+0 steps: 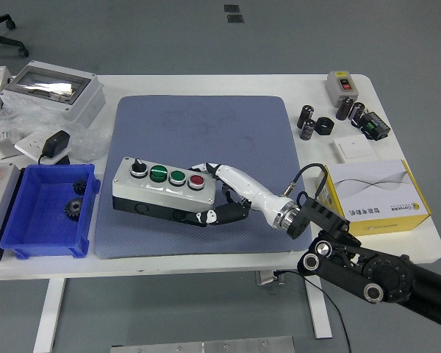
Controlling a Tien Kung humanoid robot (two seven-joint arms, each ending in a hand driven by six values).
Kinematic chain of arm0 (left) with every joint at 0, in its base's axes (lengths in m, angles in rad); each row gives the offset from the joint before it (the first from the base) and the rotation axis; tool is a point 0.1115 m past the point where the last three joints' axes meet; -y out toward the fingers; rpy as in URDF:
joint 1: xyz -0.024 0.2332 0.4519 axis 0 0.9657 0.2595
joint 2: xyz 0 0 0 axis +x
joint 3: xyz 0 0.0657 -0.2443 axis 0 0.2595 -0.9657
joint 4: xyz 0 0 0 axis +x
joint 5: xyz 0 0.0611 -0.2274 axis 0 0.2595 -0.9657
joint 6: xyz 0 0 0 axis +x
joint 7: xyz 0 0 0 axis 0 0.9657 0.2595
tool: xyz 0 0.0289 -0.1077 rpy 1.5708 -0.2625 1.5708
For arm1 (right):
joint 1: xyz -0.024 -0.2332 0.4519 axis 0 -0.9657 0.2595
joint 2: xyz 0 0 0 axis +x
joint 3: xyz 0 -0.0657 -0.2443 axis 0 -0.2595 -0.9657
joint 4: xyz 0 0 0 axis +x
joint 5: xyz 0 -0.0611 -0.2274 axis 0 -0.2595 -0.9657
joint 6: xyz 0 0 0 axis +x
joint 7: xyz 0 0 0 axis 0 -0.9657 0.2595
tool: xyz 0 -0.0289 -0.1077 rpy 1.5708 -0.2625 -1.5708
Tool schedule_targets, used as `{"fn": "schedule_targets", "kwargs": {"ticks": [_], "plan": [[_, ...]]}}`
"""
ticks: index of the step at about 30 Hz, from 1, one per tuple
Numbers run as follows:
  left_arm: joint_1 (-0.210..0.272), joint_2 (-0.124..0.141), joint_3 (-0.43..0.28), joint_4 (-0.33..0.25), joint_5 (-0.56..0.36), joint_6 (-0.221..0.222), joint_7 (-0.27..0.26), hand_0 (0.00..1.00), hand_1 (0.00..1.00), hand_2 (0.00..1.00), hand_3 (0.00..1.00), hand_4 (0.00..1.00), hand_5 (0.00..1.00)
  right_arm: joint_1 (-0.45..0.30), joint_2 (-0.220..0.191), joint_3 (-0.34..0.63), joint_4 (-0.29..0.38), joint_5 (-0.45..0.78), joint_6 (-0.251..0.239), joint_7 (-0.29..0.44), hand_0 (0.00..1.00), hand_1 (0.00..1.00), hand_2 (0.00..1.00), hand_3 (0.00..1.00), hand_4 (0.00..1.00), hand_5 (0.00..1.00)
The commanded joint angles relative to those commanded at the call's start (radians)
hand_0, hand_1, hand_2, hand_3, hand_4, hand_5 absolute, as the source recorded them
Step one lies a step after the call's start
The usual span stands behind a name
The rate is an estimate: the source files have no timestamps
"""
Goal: Pick up the button,place it on the desk,press the button,press the button
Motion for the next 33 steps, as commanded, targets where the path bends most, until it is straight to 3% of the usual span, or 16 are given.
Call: {"fn": "schedule_targets", "kwargs": {"ticks": [5, 10, 18, 21, 22, 27, 28, 33], "plan": [[-0.002, -0.002, -0.002, 0.000, 0.005, -0.002, 0.001, 0.496, 0.458, 0.468, 0.647, 0.002, 0.002, 0.027, 0.022, -0.021, -0.086, -0.138, -0.096, 0.024, 0.106, 0.252, 0.286, 0.214, 0.002, 0.002], [-0.002, -0.004, -0.001, -0.001, 0.006, -0.002, 0.003, 0.496, 0.459, 0.468, 0.645, 0.002, 0.002, 0.043, 0.042, -0.026, -0.155, -0.272, -0.138, 0.045, 0.121, 0.262, 0.288, 0.214, 0.002, 0.002], [-0.004, -0.006, -0.006, -0.002, 0.015, -0.006, 0.003, 0.495, 0.458, 0.468, 0.644, 0.002, 0.002, 0.077, 0.042, -0.066, -0.234, -0.343, -0.143, 0.075, 0.134, 0.274, 0.289, 0.217, 0.002, 0.002], [-0.004, -0.005, -0.006, -0.002, 0.015, -0.006, 0.004, 0.495, 0.458, 0.468, 0.644, 0.002, 0.002, 0.081, 0.041, -0.068, -0.247, -0.330, -0.142, 0.079, 0.134, 0.274, 0.289, 0.217, 0.002, 0.002], [-0.004, -0.005, -0.006, -0.002, 0.015, -0.006, 0.004, 0.496, 0.458, 0.468, 0.649, 0.002, 0.002, 0.081, 0.040, -0.066, -0.249, -0.326, -0.141, 0.080, 0.188, 0.314, 0.298, 0.223, 0.002, 0.002], [-0.003, -0.005, -0.005, -0.003, 0.013, -0.007, 0.005, 0.496, 0.458, 0.468, 0.649, 0.002, 0.002, 0.085, 0.036, -0.056, -0.258, -0.316, -0.133, 0.081, 0.188, 0.314, 0.298, 0.223, 0.002, 0.002], [-0.003, -0.005, -0.005, -0.003, 0.013, -0.008, 0.005, 0.495, 0.457, 0.468, 0.649, 0.002, 0.002, 0.086, 0.035, -0.053, -0.258, -0.314, -0.130, 0.081, 0.260, 0.378, 0.332, 0.241, 0.007, 0.002], [-0.004, -0.005, -0.006, -0.002, 0.015, -0.010, 0.003, 0.495, 0.457, 0.468, 0.649, 0.002, 0.002, 0.087, 0.034, -0.045, -0.262, -0.309, -0.099, 0.077, 0.260, 0.378, 0.332, 0.241, 0.007, 0.002]]}}
